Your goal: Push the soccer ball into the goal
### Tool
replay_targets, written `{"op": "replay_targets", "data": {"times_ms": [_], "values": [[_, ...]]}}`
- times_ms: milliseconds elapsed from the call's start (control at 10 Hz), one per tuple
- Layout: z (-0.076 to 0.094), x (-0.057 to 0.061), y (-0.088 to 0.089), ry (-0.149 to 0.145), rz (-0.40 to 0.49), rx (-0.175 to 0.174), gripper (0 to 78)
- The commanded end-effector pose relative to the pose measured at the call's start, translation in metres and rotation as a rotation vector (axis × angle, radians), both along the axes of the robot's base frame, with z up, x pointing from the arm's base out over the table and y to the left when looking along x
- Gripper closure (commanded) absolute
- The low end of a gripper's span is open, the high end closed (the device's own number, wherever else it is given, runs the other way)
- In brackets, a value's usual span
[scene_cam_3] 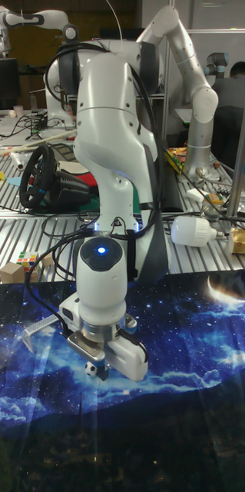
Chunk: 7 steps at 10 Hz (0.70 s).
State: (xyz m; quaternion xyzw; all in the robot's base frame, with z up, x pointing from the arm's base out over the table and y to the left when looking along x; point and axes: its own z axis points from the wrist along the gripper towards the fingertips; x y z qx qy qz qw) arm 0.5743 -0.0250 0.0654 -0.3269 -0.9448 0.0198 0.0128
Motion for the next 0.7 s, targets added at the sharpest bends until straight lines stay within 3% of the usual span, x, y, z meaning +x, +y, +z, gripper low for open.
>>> {"op": "replay_targets", "data": {"times_ms": [100, 400, 700], "values": [[0.001, -0.007, -0.005, -0.006, 0.005, -0.003, 77.6], [0.001, -0.012, -0.007, -0.010, 0.015, -0.002, 77.6], [-0.002, -0.025, -0.022, -0.011, 0.033, -0.006, 77.6]]}}
